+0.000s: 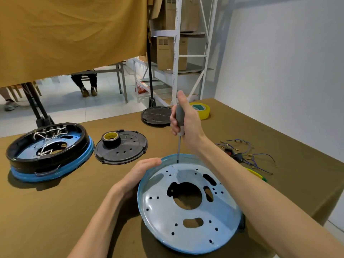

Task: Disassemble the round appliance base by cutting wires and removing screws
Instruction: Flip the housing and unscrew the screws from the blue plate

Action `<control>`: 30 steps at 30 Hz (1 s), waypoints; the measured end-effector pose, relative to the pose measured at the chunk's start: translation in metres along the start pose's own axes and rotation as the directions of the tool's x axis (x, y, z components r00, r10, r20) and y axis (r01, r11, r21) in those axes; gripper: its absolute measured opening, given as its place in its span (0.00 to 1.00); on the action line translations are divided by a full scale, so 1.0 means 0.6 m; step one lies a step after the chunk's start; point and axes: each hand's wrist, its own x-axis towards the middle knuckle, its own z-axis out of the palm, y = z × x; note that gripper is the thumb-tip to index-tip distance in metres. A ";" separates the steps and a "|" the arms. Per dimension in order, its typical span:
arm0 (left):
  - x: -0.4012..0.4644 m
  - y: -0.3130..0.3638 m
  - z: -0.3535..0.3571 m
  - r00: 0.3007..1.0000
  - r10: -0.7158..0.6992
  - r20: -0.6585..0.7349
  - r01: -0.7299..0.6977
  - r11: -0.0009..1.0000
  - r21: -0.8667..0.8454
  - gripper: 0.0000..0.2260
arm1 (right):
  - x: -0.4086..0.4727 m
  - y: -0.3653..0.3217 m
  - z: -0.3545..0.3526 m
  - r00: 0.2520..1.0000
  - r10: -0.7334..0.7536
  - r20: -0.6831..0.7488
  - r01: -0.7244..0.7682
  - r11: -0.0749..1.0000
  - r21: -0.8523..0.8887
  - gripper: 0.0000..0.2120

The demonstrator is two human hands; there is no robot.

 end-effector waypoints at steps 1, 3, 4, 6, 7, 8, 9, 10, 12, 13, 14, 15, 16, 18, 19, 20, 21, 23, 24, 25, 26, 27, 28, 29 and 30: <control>0.004 0.000 -0.001 1.000 0.006 -0.005 -0.006 1.000 0.010 0.16 | 0.004 0.006 0.001 1.000 0.029 0.008 -0.030 0.999 0.045 0.28; 0.012 -0.003 -0.005 1.000 0.012 -0.008 -0.012 0.999 0.038 0.13 | 0.006 0.017 0.003 0.998 0.064 0.027 -0.067 0.994 0.090 0.29; 0.014 -0.004 -0.007 1.000 0.014 -0.002 -0.014 0.999 0.049 0.12 | 0.007 0.022 0.005 0.997 0.070 0.035 -0.073 0.993 0.093 0.30; 0.016 -0.006 -0.010 1.000 0.012 0.028 -0.013 0.999 0.041 0.14 | 0.007 0.031 0.010 0.997 0.063 0.042 -0.067 0.994 0.090 0.29; 0.017 -0.007 -0.010 0.999 0.006 0.045 -0.007 1.000 0.023 0.14 | 0.006 0.034 0.012 0.998 0.057 0.041 -0.061 0.994 0.090 0.29; 0.017 -0.008 -0.009 0.999 0.001 0.054 -0.001 1.000 0.003 0.14 | 0.006 0.035 0.014 0.998 0.052 0.039 -0.055 0.995 0.088 0.28; 0.017 -0.009 -0.009 0.998 -0.001 0.057 0.001 1.000 -0.014 0.15 | 0.006 0.035 0.016 0.998 0.048 0.037 -0.051 0.995 0.085 0.28; 0.017 -0.010 -0.009 0.998 -0.001 0.061 0.003 1.000 -0.028 0.15 | 0.004 0.035 0.017 0.998 0.045 0.034 -0.048 0.996 0.081 0.28; 0.018 -0.009 -0.010 0.998 0.001 0.065 0.002 0.999 -0.044 0.17 | 0.002 0.034 0.018 0.999 0.038 0.025 -0.040 0.996 0.080 0.27; 0.019 -0.009 -0.010 0.998 0.001 0.068 0.002 0.999 -0.043 0.18 | 0.000 0.033 0.017 0.999 0.035 0.023 -0.037 0.996 0.084 0.27; 0.019 -0.010 -0.009 0.997 0.001 0.071 0.002 0.999 -0.042 0.19 | -0.001 0.031 0.016 0.999 0.032 0.022 -0.034 0.995 0.091 0.27; 0.020 -0.011 -0.009 0.997 0.002 0.073 0.001 0.999 -0.048 0.19 | -0.002 0.030 0.015 0.999 0.028 0.025 -0.031 0.995 0.100 0.27; 0.020 -0.012 -0.009 0.997 0.003 0.073 0.001 0.998 -0.055 0.19 | -0.002 0.029 0.014 0.999 0.026 0.029 -0.029 0.994 0.106 0.27; 0.021 -0.013 -0.011 0.997 0.003 0.073 0.001 0.999 -0.049 0.19 | -0.004 0.028 0.013 0.999 0.026 0.029 -0.029 0.994 0.104 0.28; 0.022 -0.014 -0.011 0.997 0.004 0.073 -0.001 0.999 -0.043 0.18 | -0.005 0.029 0.013 0.999 0.029 0.022 -0.031 0.995 0.097 0.28; 0.022 -0.013 -0.011 0.997 0.008 0.073 -0.005 0.999 -0.039 0.17 | -0.006 0.030 0.013 0.999 0.029 0.014 -0.030 0.996 0.087 0.28; 0.022 -0.013 -0.010 0.997 0.012 0.074 -0.009 0.999 -0.040 0.16 | -0.006 0.030 0.013 1.000 0.027 0.005 -0.028 0.997 0.076 0.28; 0.021 -0.012 -0.010 0.997 0.010 0.080 -0.005 0.998 -0.059 0.16 | -0.006 0.031 0.014 1.000 0.027 -0.012 -0.026 0.998 0.065 0.28; 0.021 -0.012 -0.010 0.997 0.005 0.083 0.001 0.998 -0.069 0.17 | -0.006 0.031 0.014 0.999 0.031 -0.021 -0.029 0.998 0.061 0.28; 0.021 -0.011 -0.010 0.997 0.002 0.083 0.004 0.998 -0.070 0.17 | -0.006 0.032 0.015 0.999 0.036 -0.033 -0.034 0.998 0.055 0.28; 0.022 -0.012 -0.011 0.997 0.001 0.078 0.003 0.998 -0.055 0.16 | -0.006 0.032 0.016 0.998 0.039 -0.051 -0.037 0.998 0.045 0.27; 0.024 -0.012 -0.012 0.998 0.000 0.069 0.002 1.000 -0.028 0.14 | -0.006 0.034 0.018 0.997 0.036 -0.074 -0.034 0.999 0.028 0.27; 0.026 -0.012 -0.012 0.999 -0.001 0.052 0.001 1.000 0.008 0.14 | -0.007 0.035 0.021 0.995 0.029 -0.100 -0.029 1.000 0.005 0.26; 0.028 -0.010 -0.011 1.000 -0.001 0.028 0.000 0.998 0.057 0.14 | -0.007 0.036 0.025 0.991 0.020 -0.129 -0.023 0.999 -0.022 0.25; 0.028 -0.007 -0.011 1.000 0.008 -0.003 -0.007 0.993 0.122 0.16 | -0.008 0.038 0.028 0.987 0.010 -0.158 -0.018 0.998 -0.053 0.25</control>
